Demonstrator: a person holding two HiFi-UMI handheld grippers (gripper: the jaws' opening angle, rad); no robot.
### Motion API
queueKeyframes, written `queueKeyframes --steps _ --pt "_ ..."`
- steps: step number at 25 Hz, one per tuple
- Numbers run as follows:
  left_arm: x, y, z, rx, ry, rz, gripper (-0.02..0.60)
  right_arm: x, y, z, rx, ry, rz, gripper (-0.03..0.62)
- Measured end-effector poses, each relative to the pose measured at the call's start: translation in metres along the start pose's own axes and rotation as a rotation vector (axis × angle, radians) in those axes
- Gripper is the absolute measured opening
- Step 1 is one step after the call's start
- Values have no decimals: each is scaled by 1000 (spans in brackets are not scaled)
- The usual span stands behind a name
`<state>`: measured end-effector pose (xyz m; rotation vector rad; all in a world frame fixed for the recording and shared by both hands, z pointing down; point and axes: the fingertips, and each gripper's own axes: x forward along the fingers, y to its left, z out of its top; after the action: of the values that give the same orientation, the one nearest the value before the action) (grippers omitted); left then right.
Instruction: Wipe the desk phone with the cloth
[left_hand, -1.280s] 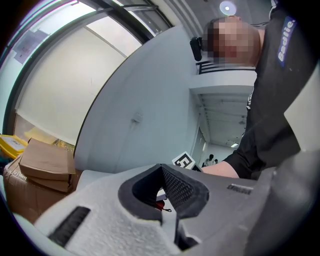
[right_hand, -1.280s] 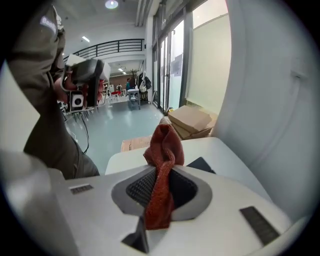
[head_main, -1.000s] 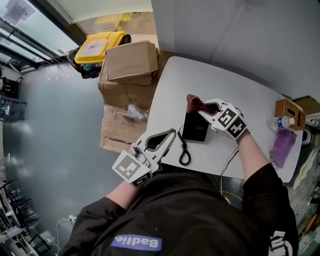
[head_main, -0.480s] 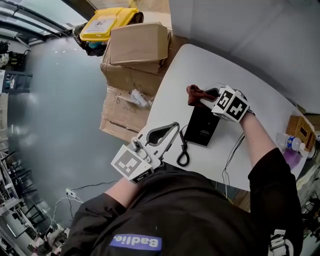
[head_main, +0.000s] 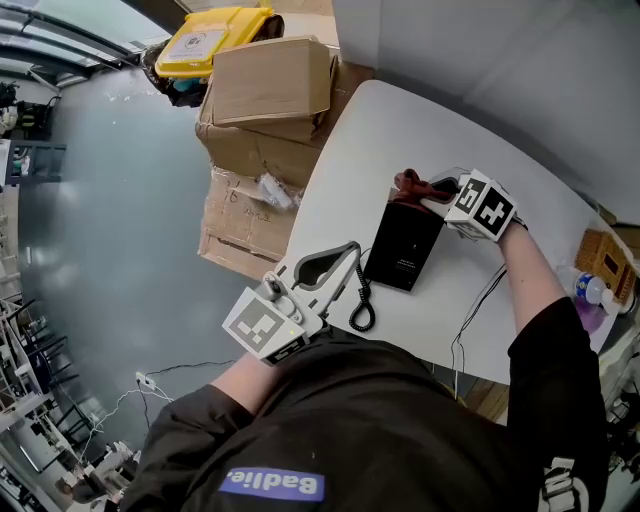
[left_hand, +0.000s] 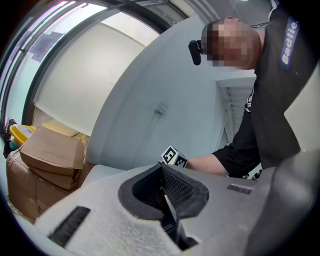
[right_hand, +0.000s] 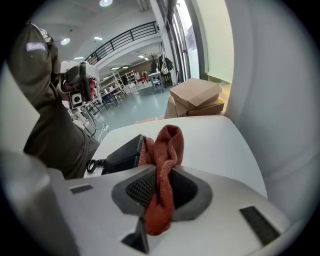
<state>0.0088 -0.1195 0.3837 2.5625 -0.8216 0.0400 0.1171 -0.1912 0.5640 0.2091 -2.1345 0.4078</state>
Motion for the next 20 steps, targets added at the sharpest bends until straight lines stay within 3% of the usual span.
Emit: queueKeyframes --steps 11,16,20 --pt "12 -31 7 35 14 -75 15 -36 1 -58 95 29 -113 71" --pt "5 -43 9 51 19 -103 15 -71 13 -53 136 -38 -205 71" --pt "-7 -53 14 70 -1 -182 15 -108 34 -31 173 -117 -309 71"
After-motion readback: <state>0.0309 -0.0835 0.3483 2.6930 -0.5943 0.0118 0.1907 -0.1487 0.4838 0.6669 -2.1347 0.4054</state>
